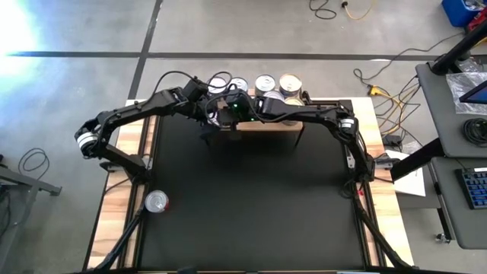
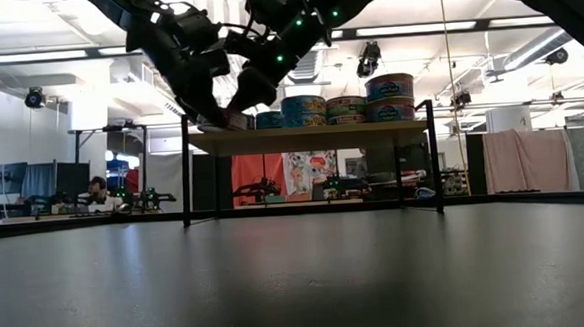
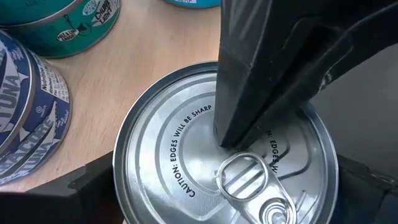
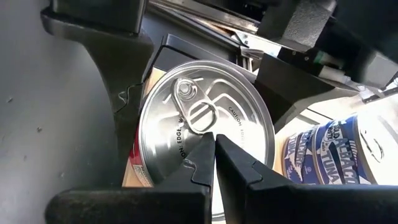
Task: Stack canned seafood by type on shelf
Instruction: Put the top red tuna can on the shelf
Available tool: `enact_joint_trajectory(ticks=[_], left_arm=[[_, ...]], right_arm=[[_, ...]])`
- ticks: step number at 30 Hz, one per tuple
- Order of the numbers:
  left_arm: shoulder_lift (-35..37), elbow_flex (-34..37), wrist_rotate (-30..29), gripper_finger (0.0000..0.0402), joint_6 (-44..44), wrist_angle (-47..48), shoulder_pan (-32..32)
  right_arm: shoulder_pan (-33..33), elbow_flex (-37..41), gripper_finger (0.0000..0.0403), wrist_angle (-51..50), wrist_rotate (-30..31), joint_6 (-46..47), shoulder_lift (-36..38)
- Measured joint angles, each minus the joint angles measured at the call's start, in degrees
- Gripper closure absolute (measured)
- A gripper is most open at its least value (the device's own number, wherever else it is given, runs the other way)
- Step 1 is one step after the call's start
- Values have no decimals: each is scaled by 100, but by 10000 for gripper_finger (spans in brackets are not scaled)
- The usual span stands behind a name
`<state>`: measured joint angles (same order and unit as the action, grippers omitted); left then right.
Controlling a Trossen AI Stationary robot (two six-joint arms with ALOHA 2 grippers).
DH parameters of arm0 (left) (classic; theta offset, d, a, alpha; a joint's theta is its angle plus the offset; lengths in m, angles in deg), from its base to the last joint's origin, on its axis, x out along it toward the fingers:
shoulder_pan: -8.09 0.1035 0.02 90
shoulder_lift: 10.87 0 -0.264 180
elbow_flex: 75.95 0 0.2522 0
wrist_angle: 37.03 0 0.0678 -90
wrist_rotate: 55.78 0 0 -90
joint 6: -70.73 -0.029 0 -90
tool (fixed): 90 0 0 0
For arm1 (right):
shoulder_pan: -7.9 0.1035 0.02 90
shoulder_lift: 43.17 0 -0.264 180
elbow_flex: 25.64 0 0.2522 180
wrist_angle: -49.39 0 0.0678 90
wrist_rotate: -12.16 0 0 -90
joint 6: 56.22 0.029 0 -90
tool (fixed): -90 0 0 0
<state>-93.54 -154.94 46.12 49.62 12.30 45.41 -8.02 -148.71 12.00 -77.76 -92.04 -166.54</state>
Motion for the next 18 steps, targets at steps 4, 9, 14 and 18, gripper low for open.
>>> enact_joint_trajectory(ticks=[4, 9, 14, 18], left_arm=[[2, 0, 0, 25, -8, 0, -4], [2, 4, 10, 14, -194, 88, -24], [4, 4, -5, 17, -199, 227, -20], [-1, 15, -44, 15, -280, 237, -22]], right_arm=[[5, 2, 394, 78, -112, 108, 0], [32, 9, 394, 394, -199, 340, 34], [39, 11, 394, 729, -155, 634, 113], [46, 18, 394, 990, -136, 737, 113]])
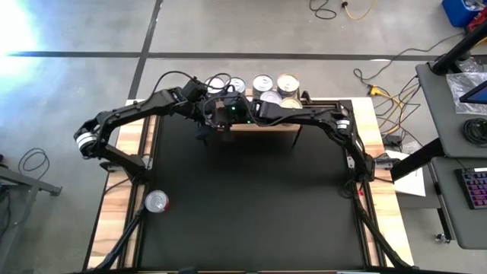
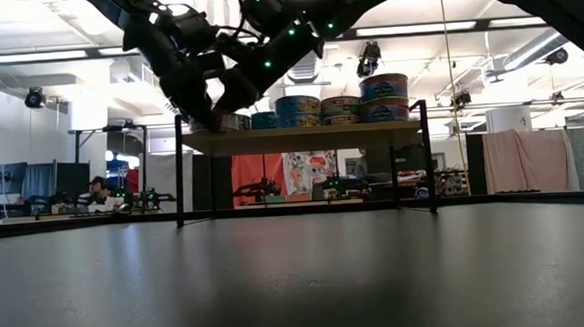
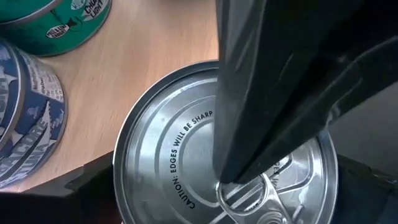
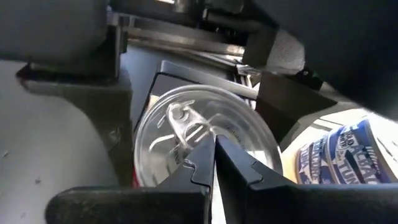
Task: Stack canned seafood by type on shelf
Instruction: Put the top red tuna can on the shelf
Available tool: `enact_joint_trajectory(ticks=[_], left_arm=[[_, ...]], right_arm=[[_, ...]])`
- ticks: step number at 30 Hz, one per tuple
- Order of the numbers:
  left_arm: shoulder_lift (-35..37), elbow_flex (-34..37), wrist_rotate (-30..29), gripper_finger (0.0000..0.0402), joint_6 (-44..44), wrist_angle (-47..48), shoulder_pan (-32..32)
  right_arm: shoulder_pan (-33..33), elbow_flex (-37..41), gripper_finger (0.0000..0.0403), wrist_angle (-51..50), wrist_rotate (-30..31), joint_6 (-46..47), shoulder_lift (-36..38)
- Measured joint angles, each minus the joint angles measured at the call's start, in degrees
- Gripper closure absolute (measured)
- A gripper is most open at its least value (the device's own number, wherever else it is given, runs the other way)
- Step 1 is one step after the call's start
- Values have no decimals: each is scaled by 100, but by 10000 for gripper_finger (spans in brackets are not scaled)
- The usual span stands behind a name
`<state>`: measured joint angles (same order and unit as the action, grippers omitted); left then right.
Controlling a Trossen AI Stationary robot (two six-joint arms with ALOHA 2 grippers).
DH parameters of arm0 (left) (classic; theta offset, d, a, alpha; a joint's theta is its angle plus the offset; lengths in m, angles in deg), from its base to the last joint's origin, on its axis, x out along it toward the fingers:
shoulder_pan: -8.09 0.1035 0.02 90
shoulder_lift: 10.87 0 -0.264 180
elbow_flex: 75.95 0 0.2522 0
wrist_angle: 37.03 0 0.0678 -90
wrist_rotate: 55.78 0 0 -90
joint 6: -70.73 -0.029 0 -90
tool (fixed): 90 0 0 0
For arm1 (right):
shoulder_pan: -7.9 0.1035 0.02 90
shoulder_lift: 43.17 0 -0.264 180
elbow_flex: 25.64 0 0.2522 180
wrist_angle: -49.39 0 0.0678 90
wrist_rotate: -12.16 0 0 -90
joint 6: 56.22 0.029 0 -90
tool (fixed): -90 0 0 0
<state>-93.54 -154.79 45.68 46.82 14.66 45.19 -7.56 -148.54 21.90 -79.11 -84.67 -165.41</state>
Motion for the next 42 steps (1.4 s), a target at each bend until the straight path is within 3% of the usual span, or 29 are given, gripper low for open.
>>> enact_joint_trajectory(ticks=[29, 42], left_arm=[[253, -63, 400, 2, 406, -48, 44], [425, 26, 368, 2, -9, 245, 132]], right_arm=[[-103, -4, 394, -1070, -242, 426, -284], [-96, -30, 394, -1573, 37, 606, -262]])
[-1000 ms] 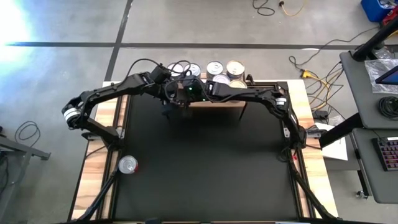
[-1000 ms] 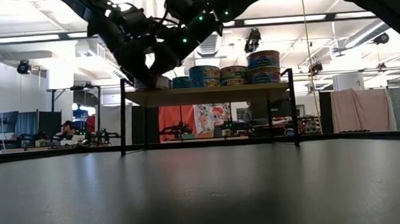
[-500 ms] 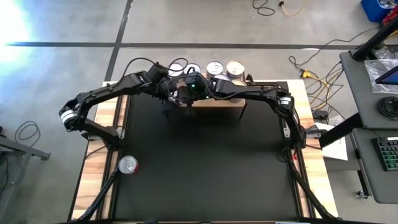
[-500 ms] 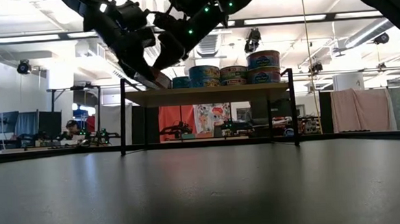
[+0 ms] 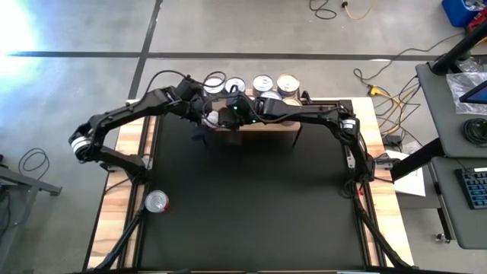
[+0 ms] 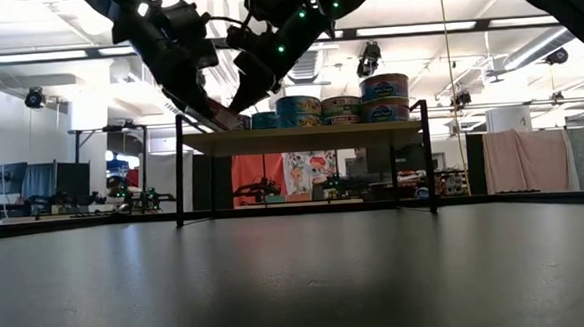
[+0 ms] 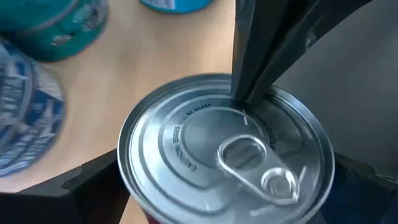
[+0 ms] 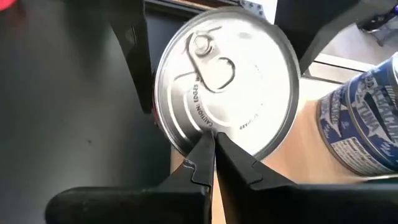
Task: Stack canned seafood by type on shelf
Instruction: Put the top red tuna can on the shelf
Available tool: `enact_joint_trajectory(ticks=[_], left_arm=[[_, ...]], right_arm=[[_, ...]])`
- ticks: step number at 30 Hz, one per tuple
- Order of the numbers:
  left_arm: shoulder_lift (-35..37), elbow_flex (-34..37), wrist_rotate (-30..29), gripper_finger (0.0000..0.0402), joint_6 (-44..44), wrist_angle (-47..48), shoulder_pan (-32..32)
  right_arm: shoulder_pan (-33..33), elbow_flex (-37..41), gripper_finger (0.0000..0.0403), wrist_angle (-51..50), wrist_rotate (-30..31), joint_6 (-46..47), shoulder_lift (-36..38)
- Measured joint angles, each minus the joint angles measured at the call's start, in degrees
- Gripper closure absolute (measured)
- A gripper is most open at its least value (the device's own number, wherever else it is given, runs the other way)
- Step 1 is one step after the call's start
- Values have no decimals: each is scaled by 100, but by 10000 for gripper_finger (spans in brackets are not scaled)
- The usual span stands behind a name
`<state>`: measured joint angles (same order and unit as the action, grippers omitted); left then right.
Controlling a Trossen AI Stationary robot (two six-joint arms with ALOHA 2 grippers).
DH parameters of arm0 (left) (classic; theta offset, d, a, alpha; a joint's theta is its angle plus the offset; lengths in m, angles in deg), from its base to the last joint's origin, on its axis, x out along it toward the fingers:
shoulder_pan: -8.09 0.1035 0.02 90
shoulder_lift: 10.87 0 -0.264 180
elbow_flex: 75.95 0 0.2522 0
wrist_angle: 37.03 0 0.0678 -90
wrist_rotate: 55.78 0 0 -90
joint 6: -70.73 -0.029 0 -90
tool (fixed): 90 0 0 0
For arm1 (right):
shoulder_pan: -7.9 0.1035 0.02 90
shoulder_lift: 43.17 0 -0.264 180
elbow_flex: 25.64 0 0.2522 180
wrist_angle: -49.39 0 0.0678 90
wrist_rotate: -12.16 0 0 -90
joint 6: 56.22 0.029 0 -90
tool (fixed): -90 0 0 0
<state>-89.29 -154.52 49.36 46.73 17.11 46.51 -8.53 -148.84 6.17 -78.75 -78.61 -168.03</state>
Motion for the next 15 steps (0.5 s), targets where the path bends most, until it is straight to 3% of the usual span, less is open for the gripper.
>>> enact_joint_trajectory(ticks=[15], left_arm=[[53, 70, -68, 2, 230, -55, 24]], right_arm=[[-6, -449, 394, 183, 2, -29, 208]])
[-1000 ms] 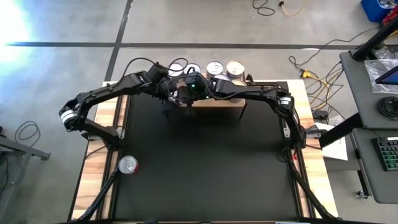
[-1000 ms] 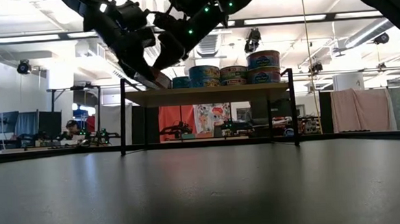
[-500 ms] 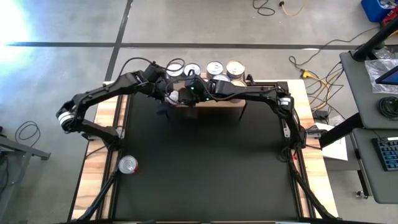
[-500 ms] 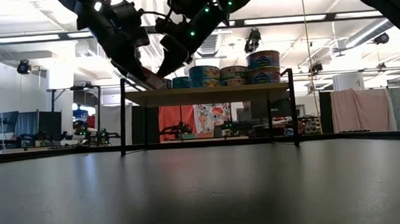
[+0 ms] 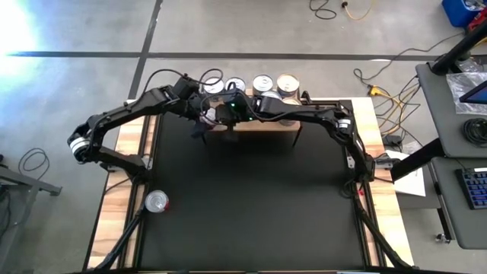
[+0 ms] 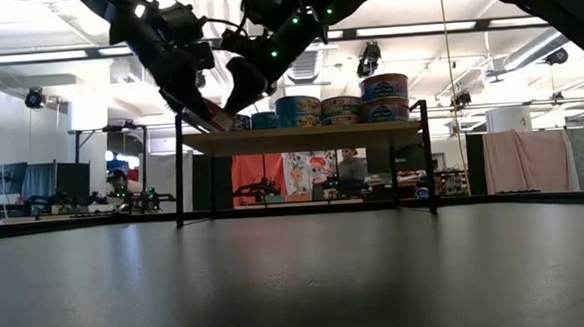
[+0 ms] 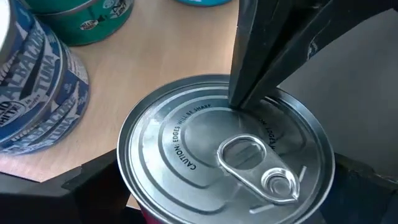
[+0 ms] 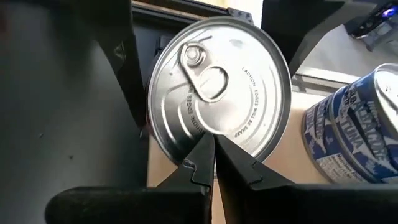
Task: Stack canned seafood by type on shelf
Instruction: Put the top red tuna can on the shelf
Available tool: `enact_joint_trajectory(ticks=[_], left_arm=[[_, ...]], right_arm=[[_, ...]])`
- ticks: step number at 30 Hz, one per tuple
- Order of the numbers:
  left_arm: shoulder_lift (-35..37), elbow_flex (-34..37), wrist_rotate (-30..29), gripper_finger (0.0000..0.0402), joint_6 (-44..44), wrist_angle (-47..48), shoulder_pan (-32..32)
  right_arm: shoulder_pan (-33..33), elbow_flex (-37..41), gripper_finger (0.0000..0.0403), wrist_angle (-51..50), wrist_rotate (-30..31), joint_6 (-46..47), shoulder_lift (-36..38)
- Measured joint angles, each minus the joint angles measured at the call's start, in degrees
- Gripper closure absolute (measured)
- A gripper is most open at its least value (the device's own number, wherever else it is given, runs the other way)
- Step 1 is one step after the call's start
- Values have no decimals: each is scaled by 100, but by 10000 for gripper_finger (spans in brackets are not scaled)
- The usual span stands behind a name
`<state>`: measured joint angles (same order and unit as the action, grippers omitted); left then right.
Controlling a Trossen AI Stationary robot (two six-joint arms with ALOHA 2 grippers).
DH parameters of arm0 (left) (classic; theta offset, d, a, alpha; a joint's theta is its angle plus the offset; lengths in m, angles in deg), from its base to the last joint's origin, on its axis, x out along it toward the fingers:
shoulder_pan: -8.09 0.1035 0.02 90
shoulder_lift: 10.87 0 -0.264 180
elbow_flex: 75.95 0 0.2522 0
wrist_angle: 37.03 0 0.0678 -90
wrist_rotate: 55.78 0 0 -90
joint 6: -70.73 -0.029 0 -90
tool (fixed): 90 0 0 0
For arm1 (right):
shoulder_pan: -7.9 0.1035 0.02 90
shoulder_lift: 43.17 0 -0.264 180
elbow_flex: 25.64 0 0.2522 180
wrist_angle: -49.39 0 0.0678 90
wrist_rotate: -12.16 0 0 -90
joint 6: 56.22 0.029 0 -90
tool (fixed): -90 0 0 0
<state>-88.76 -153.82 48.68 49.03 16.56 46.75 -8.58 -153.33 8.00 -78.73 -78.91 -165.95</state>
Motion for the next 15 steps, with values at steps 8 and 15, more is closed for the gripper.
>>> enact_joint_trajectory(ticks=[8, 15], left_arm=[[305, -156, 56, 2, 166, 38, -11], [337, -142, 16, 2, 188, 140, -20]], right_arm=[[32, 96, 394, -620, 8, -246, -2], [47, 94, 394, -654, 86, -204, 155]])
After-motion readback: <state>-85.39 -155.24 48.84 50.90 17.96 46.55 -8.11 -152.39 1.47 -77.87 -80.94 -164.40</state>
